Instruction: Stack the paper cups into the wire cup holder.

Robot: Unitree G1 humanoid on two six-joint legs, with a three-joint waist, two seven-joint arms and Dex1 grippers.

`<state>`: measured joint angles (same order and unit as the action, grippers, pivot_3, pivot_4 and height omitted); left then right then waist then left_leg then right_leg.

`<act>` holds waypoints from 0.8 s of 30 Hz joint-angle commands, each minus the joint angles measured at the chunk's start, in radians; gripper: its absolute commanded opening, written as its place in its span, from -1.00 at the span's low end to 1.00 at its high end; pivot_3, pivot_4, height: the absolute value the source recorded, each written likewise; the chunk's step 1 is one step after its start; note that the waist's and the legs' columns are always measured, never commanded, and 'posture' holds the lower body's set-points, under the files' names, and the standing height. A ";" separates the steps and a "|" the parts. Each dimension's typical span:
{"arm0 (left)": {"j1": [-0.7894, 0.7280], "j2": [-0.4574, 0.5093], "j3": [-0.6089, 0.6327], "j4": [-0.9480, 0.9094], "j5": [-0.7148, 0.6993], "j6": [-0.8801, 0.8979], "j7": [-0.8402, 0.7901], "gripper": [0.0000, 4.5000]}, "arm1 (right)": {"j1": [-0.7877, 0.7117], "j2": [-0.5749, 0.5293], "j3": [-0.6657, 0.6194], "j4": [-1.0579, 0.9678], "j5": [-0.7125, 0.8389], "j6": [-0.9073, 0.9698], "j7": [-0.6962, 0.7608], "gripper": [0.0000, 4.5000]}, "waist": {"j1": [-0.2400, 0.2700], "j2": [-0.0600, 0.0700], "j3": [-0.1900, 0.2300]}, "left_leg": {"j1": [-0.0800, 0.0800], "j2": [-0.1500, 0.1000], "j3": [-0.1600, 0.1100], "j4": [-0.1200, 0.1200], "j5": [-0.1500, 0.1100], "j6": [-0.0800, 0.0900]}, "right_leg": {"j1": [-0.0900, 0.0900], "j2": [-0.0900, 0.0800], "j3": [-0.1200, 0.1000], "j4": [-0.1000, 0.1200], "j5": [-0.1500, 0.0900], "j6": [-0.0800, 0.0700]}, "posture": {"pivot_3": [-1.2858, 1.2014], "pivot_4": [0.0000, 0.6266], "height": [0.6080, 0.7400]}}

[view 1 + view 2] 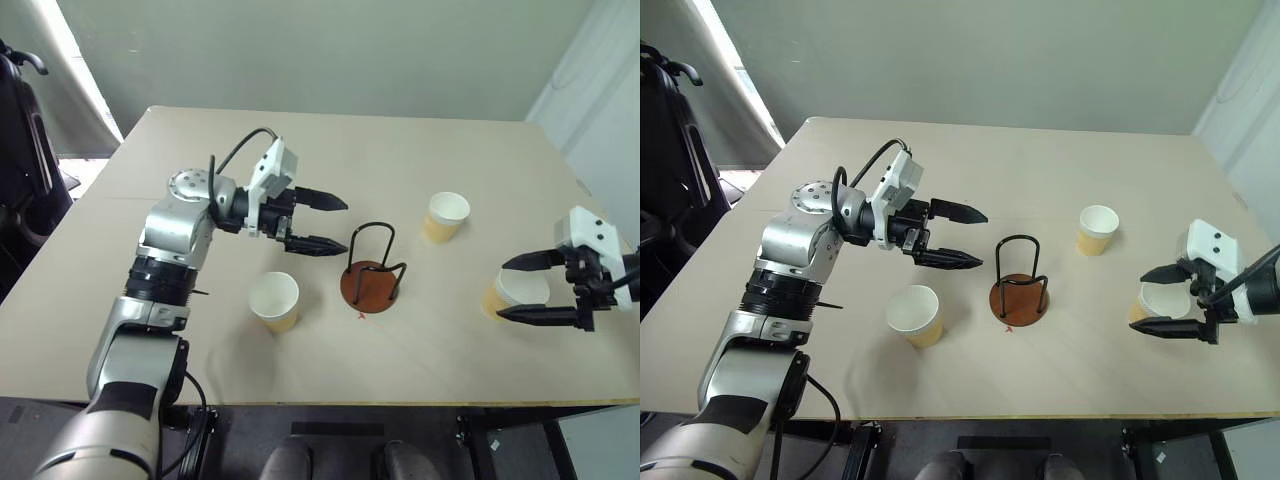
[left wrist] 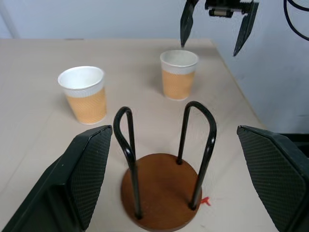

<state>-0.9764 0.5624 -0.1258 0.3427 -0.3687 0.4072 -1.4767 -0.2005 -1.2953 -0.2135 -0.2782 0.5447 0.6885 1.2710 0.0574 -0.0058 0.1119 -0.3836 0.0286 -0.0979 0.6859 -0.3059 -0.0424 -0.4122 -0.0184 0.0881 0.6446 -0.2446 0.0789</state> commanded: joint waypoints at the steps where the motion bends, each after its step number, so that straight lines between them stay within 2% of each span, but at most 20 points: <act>1: -0.032 -0.006 0.013 -0.035 -0.014 0.002 0.006 0.97 | 0.063 -0.022 -0.049 0.013 -0.070 -0.082 0.013 1.00 | 0.000 0.000 0.000 | 0.000 0.000 0.000 0.000 0.000 0.000 | 0.000 0.000 0.000 0.000 0.000 0.000 | 0.03 -0.52 1.00; 9: -0.023 -0.008 0.013 -0.054 -0.008 0.004 0.016 0.97 | 0.104 -0.022 -0.007 0.098 -0.202 -0.216 -0.005 1.00 | -0.002 0.000 0.000 | 0.000 0.000 0.001 0.001 0.000 0.001 | 0.000 0.000 0.000 0.000 0.000 0.000 | 0.03 -0.52 1.00; 22: -0.017 0.007 0.013 -0.082 -0.009 0.015 0.024 0.97 | 0.014 0.055 0.166 0.117 -0.327 -0.262 -0.049 1.00 | -0.002 0.000 0.000 | 0.001 0.000 0.000 0.001 0.000 0.001 | 0.000 0.000 0.000 0.000 0.000 0.001 | 0.03 -0.52 1.00; 23: -0.017 0.009 0.013 -0.082 -0.008 0.014 0.023 1.00 | 0.008 0.060 0.172 0.117 -0.330 -0.260 -0.049 0.83 | -0.001 0.000 0.000 | 0.001 0.000 0.000 0.001 0.000 0.001 | 0.000 0.000 0.000 0.000 0.000 0.001 | 0.03 -0.52 1.00; 24: -0.018 0.010 0.013 -0.081 -0.008 0.013 0.023 1.00 | 0.003 0.063 0.175 0.118 -0.332 -0.258 -0.050 0.76 | -0.001 0.000 0.000 | 0.000 0.000 0.000 0.001 0.000 0.001 | 0.000 0.000 0.000 0.000 0.000 0.001 | 0.03 -0.52 1.00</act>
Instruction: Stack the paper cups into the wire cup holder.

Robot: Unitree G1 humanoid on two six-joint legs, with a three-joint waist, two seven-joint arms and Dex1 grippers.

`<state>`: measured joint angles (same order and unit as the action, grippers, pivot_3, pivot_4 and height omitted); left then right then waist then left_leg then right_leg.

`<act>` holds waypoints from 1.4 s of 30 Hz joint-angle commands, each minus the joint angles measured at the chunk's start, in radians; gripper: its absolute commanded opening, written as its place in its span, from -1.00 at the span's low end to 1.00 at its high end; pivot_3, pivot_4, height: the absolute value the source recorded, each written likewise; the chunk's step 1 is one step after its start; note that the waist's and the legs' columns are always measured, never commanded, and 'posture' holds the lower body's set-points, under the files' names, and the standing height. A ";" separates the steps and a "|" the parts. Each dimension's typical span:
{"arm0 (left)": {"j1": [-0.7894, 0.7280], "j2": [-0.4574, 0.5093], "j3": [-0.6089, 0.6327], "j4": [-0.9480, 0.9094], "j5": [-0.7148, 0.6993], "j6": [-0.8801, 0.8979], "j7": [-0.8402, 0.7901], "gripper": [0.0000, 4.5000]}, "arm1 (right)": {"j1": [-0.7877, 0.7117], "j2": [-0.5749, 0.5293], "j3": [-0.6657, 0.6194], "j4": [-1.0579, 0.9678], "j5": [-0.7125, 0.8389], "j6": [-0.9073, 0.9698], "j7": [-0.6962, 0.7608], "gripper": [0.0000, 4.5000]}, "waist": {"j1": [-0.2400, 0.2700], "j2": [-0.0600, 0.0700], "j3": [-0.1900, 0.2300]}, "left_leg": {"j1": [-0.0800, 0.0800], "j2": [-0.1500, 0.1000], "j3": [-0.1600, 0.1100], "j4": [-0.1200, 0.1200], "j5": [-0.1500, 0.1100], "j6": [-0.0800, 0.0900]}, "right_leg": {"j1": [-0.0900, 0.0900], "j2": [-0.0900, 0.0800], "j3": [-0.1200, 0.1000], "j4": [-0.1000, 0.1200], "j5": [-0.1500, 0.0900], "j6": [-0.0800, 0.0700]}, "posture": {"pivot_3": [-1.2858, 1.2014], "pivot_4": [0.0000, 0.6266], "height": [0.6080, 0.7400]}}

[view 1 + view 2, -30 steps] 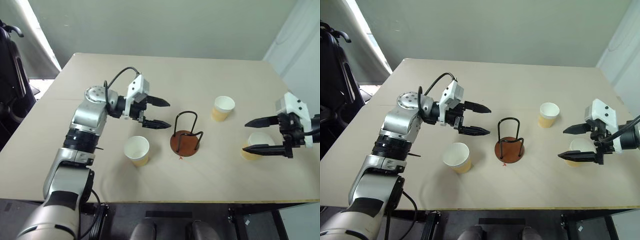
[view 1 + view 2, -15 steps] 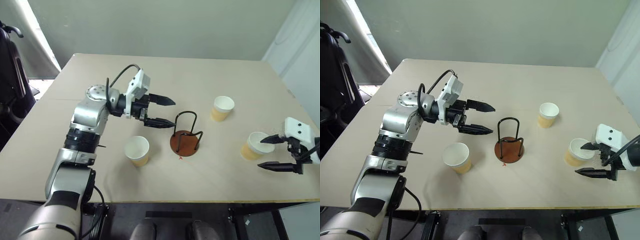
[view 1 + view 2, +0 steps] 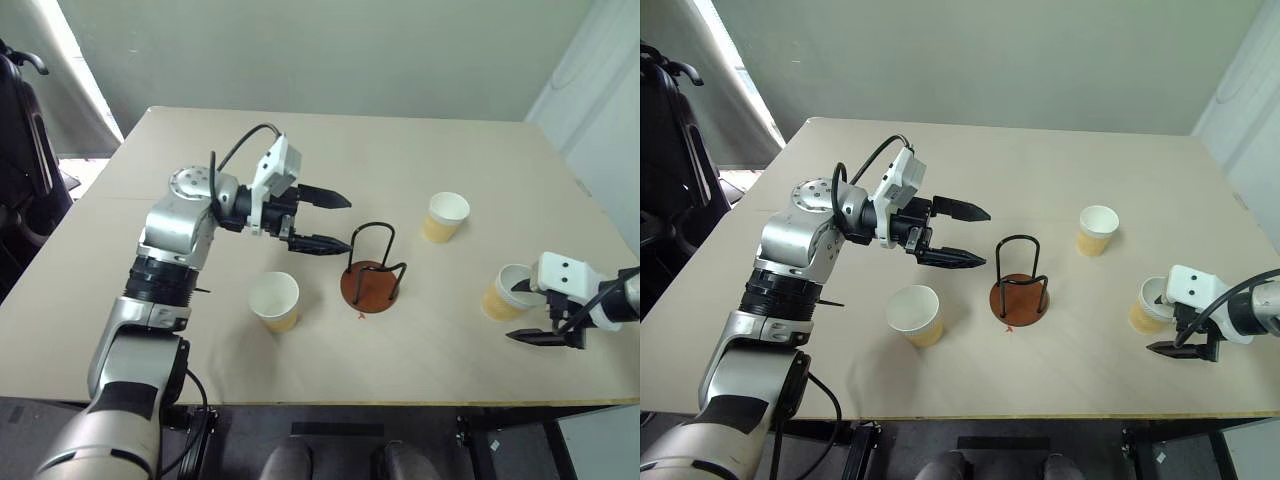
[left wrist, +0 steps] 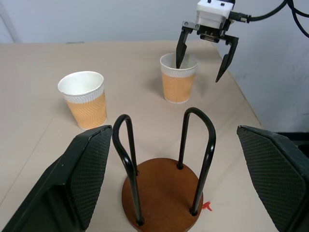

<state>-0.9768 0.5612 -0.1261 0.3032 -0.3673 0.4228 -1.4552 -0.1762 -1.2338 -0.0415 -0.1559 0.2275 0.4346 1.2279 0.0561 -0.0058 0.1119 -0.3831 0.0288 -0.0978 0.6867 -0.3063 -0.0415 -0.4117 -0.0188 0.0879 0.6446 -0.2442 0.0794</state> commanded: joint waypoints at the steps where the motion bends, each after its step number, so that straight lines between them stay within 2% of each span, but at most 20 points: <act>1: -0.018 0.012 0.012 -0.040 -0.007 -0.005 0.000 1.00 | -0.025 0.006 0.006 -0.005 -0.014 0.001 -0.005 0.59 | 0.000 0.000 0.000 | 0.000 0.000 0.000 0.000 0.000 0.000 | 0.000 0.000 0.000 0.000 0.000 0.000 | 0.03 -0.52 1.00; 11: -0.017 0.064 0.009 0.009 0.019 -0.068 -0.050 1.00 | -0.042 0.007 -0.040 -0.086 0.100 0.151 0.023 -0.98 | -0.002 0.000 0.000 | 0.000 0.000 0.000 0.000 0.000 0.000 | 0.000 0.000 0.001 0.000 0.000 0.000 | 0.03 -0.52 1.00; 15: -0.018 0.104 0.006 0.041 0.033 -0.087 -0.080 1.00 | -0.063 0.010 -0.072 -0.155 0.167 0.225 0.016 -0.99 | -0.002 0.000 0.000 | 0.000 0.000 0.000 -0.001 0.000 0.000 | 0.000 0.000 0.001 -0.001 0.000 0.000 | 0.03 -0.52 1.00; 20: -0.021 0.143 0.014 0.061 0.044 -0.098 -0.099 1.00 | -0.180 0.013 -0.082 -0.221 0.249 0.309 -0.005 -0.99 | -0.006 0.000 0.000 | 0.000 0.000 0.000 -0.001 0.000 0.000 | -0.001 0.000 0.001 -0.001 0.000 0.000 | 0.03 -0.52 1.00; 26: -0.003 0.170 0.025 0.037 0.038 -0.082 -0.087 1.00 | -0.494 0.061 -0.012 -0.273 0.337 0.422 -0.036 -0.99 | -0.014 0.000 0.000 | 0.000 0.000 -0.001 -0.003 0.000 0.000 | -0.002 0.001 0.000 -0.001 0.000 -0.001 | 0.03 -0.52 1.00; 32: -0.005 0.168 0.026 0.045 0.038 -0.082 -0.079 1.00 | -0.755 0.178 0.108 -0.239 0.340 0.481 -0.064 -0.99 | -0.020 0.000 0.000 | -0.001 0.000 -0.002 -0.004 0.001 0.000 | -0.004 0.000 0.000 -0.001 -0.001 -0.001 | 0.03 -0.52 1.00; 36: -0.008 0.160 0.024 0.051 0.041 -0.085 -0.075 1.00 | -0.832 0.265 0.174 -0.214 0.327 0.490 -0.081 -0.99 | -0.025 0.000 0.000 | -0.001 0.001 -0.002 -0.005 0.001 0.000 | -0.005 0.000 0.001 -0.001 -0.001 -0.002 | 0.03 -0.52 1.00; 42: -0.005 0.158 0.026 0.043 0.038 -0.081 -0.067 1.00 | -0.836 0.324 0.232 -0.179 0.286 0.453 -0.076 -0.99 | -0.025 0.000 0.000 | -0.003 0.000 -0.003 -0.005 0.001 0.000 | -0.007 -0.001 0.000 -0.001 -0.001 -0.002 | 0.03 -0.52 1.00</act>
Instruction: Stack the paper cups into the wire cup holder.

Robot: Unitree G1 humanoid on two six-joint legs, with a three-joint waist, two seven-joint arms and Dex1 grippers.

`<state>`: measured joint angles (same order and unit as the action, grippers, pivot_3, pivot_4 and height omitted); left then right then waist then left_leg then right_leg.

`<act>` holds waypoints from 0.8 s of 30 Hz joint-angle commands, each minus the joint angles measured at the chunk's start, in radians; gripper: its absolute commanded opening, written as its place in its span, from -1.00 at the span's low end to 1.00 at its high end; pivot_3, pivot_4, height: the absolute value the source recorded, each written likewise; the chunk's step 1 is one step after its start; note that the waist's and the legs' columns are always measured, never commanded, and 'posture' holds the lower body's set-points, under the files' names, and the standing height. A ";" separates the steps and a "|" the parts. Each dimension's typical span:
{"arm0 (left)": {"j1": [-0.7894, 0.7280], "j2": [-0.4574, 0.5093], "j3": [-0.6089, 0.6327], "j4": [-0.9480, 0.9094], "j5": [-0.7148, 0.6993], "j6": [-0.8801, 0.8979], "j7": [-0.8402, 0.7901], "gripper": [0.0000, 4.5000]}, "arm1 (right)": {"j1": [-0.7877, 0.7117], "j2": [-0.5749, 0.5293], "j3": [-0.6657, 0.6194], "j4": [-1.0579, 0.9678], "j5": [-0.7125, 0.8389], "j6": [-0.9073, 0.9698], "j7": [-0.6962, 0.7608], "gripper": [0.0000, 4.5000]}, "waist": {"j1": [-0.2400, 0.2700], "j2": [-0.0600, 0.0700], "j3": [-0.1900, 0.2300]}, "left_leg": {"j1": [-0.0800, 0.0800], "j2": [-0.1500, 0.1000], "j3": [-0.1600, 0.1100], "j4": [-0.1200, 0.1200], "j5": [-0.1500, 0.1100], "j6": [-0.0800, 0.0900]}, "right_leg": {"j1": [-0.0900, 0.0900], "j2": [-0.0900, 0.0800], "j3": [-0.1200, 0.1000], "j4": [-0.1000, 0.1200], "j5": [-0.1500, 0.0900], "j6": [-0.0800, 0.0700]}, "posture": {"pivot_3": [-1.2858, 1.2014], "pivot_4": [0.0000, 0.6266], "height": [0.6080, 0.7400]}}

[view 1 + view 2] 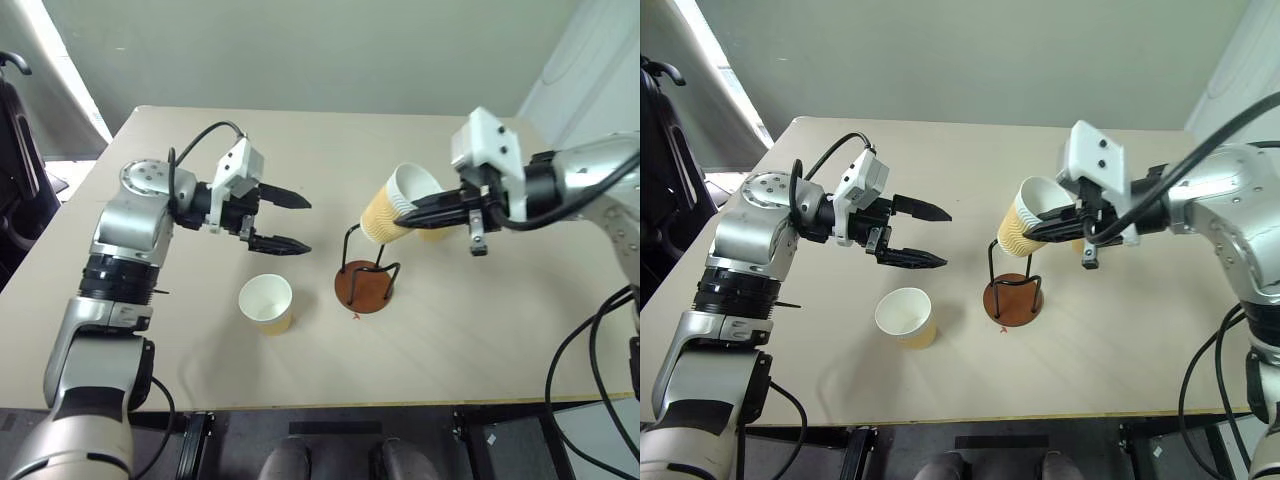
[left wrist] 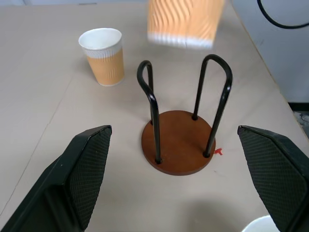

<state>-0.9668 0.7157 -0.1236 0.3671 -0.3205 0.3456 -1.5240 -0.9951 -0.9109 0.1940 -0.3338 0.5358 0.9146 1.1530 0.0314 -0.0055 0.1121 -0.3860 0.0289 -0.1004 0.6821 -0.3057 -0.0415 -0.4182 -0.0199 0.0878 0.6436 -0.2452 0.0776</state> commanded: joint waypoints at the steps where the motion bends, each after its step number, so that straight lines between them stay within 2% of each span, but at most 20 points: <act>1: -0.013 0.005 0.024 -0.024 -0.009 -0.003 0.003 1.00 | -0.013 0.004 0.001 0.001 -0.026 -0.032 0.002 -0.99 | 0.000 0.000 0.000 | 0.000 0.000 0.000 0.000 0.000 0.000 | 0.000 0.000 0.000 0.000 0.000 0.000 | 0.03 -0.52 1.00; 18: -0.010 0.010 0.030 -0.037 -0.011 0.000 0.021 1.00 | 0.074 0.003 0.027 -0.032 -0.054 -0.071 0.046 -0.99 | -0.001 0.000 0.000 | -0.002 0.000 0.000 0.000 0.000 0.000 | -0.001 0.000 0.001 -0.001 0.000 0.000 | 0.03 -0.52 1.00; 24: -0.007 0.010 0.034 -0.042 -0.015 0.004 0.035 1.00 | 0.078 0.042 0.012 -0.029 -0.045 -0.066 0.018 -0.11 | -0.004 0.000 0.000 | -0.002 0.000 0.000 0.000 0.000 0.000 | -0.001 0.000 0.001 0.000 0.000 0.000 | 0.03 -0.52 1.00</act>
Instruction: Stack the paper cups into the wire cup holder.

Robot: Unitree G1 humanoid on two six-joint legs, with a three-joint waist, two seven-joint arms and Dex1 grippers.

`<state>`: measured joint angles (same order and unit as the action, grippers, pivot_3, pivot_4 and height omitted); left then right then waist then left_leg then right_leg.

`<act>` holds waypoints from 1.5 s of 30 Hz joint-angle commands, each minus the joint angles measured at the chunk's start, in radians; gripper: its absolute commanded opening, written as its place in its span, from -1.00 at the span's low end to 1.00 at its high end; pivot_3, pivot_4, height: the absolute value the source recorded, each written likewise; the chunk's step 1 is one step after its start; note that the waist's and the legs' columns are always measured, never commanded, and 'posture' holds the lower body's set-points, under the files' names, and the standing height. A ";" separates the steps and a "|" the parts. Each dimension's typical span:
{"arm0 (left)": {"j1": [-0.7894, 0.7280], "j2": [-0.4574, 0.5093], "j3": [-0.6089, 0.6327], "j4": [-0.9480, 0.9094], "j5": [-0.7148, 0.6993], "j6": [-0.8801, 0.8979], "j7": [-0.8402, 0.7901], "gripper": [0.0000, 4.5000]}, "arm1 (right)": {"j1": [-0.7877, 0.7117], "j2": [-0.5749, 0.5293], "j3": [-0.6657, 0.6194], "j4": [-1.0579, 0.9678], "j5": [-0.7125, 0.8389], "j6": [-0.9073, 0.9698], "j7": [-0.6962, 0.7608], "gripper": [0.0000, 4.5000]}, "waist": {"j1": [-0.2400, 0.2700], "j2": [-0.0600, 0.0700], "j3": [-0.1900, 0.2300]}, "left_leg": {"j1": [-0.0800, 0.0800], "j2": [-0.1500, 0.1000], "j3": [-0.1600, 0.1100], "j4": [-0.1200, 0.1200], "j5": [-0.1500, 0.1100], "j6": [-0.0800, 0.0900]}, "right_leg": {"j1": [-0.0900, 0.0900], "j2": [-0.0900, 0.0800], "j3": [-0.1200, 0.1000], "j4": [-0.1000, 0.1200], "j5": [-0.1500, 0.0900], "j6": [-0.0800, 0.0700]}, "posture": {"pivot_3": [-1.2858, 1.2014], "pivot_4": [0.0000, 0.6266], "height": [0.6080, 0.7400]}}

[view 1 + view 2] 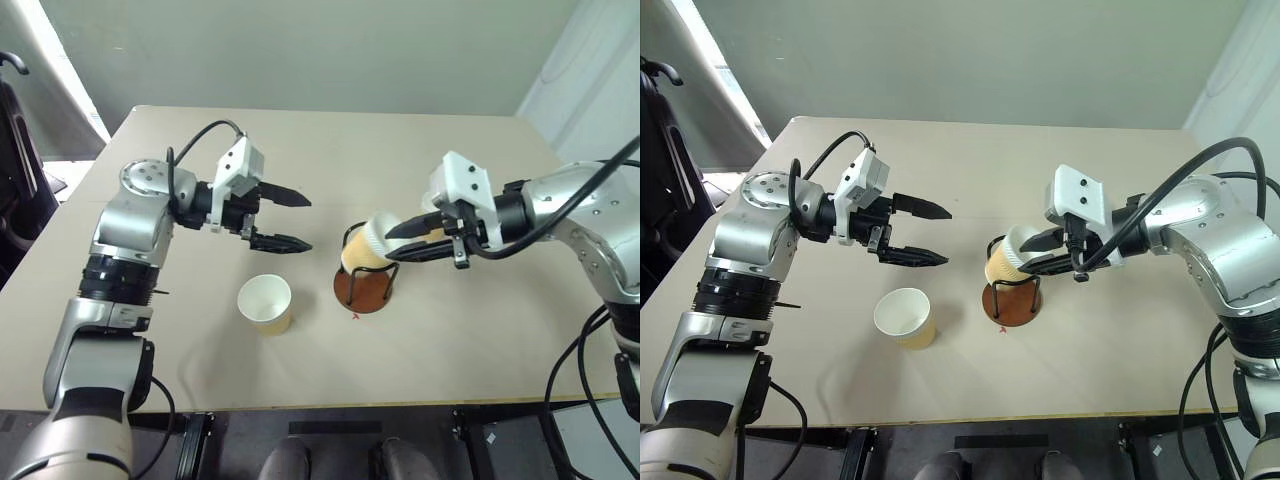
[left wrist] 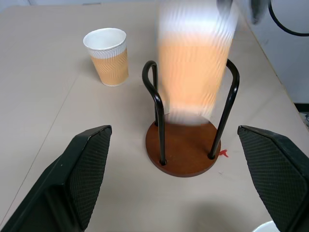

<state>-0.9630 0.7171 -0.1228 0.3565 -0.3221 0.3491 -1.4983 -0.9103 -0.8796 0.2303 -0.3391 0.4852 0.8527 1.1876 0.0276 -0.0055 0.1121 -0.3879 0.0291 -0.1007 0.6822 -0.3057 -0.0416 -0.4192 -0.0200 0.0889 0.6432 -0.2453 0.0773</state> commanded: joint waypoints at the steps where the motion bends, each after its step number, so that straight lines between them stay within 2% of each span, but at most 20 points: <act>1: -0.016 0.006 0.037 -0.025 -0.010 -0.003 0.021 1.00 | -0.013 0.039 -0.042 -0.010 0.005 -0.012 -0.046 0.03 | 0.000 0.000 0.000 | 0.000 0.000 0.000 0.000 0.000 0.000 | 0.000 0.000 0.000 0.000 0.000 0.000 | 0.03 -0.52 1.00; 5: -0.051 0.005 0.054 0.006 0.002 -0.021 0.062 1.00 | -0.061 0.091 -0.110 0.045 0.040 0.028 -0.096 0.66 | -0.002 0.000 0.000 | 0.000 0.000 0.000 0.000 0.000 0.000 | -0.001 0.000 0.000 0.000 0.000 0.000 | 0.03 -0.52 1.00; 9: -0.060 0.058 0.057 -0.021 -0.004 -0.013 0.027 1.00 | -0.075 0.067 -0.184 0.056 0.091 0.074 -0.102 0.66 | -0.001 0.000 0.000 | -0.001 0.000 0.000 0.000 0.000 0.000 | -0.001 0.000 -0.001 -0.001 0.000 0.000 | 0.03 -0.52 1.00; 19: 0.044 0.247 0.028 -0.170 -0.034 0.009 -0.114 1.00 | 0.027 -0.035 -0.312 0.007 0.223 0.124 -0.057 0.66 | -0.004 0.000 0.000 | -0.001 0.000 0.000 -0.004 0.000 0.000 | -0.002 0.000 0.000 -0.003 -0.001 -0.002 | 0.03 -0.52 1.00; 22: 0.131 0.375 -0.026 -0.255 -0.117 -0.016 -0.116 1.00 | 0.051 -0.076 -0.325 0.014 0.232 0.128 -0.056 0.66 | -0.007 0.000 0.000 | -0.001 0.000 0.000 -0.004 0.000 0.000 | -0.003 0.000 0.000 -0.003 -0.001 -0.002 | 0.03 -0.52 1.00; 24: 0.180 0.453 -0.075 -0.286 -0.132 -0.096 -0.116 1.00 | 0.057 -0.102 -0.324 0.020 0.233 0.137 -0.059 0.66 | -0.008 0.000 0.000 | -0.001 0.000 0.000 -0.004 0.000 0.000 | -0.003 0.000 0.001 -0.002 -0.001 -0.002 | 0.03 -0.52 1.00; 26: 0.197 0.506 -0.118 -0.287 -0.136 -0.164 -0.116 1.00 | 0.067 -0.134 -0.314 0.020 0.230 0.148 -0.054 0.66 | -0.010 0.000 0.000 | -0.001 0.001 0.000 -0.005 0.000 -0.001 | -0.003 0.000 0.002 -0.001 -0.002 -0.003 | 0.03 -0.52 1.00; 29: 0.200 0.572 -0.161 -0.309 -0.215 -0.156 -0.116 1.00 | 0.077 -0.158 -0.314 0.017 0.248 0.166 -0.046 0.66 | -0.009 0.000 0.000 | -0.001 0.001 -0.003 -0.005 0.001 -0.001 | -0.003 0.000 0.002 0.000 -0.002 -0.004 | 0.03 -0.52 1.00; 36: 0.201 0.596 -0.178 -0.354 -0.344 -0.089 -0.116 1.00 | 0.087 -0.161 -0.324 0.007 0.268 0.179 -0.065 0.66 | -0.011 0.000 0.000 | -0.001 0.001 -0.003 -0.005 0.001 -0.001 | -0.003 0.000 0.002 0.002 -0.003 -0.006 | 0.03 -0.52 1.00; 45: 0.257 0.647 -0.269 -0.413 -0.348 -0.167 -0.116 1.00 | 0.092 -0.173 -0.324 0.003 0.287 0.192 -0.076 0.66 | -0.016 0.000 0.000 | -0.001 0.001 -0.003 -0.008 0.000 -0.001 | -0.004 0.000 0.001 0.002 -0.004 -0.008 | 0.03 -0.52 1.00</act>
<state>-0.6942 1.3401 -0.3943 -0.0327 -0.6572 0.2141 -1.5786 -0.8081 -1.0335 -0.0562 -0.3191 0.7557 1.0438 1.1170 0.0111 -0.0051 0.1122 -0.3885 0.0301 -0.1037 0.6744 -0.3052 -0.0427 -0.4235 -0.0200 0.0898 0.6453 -0.2495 0.0697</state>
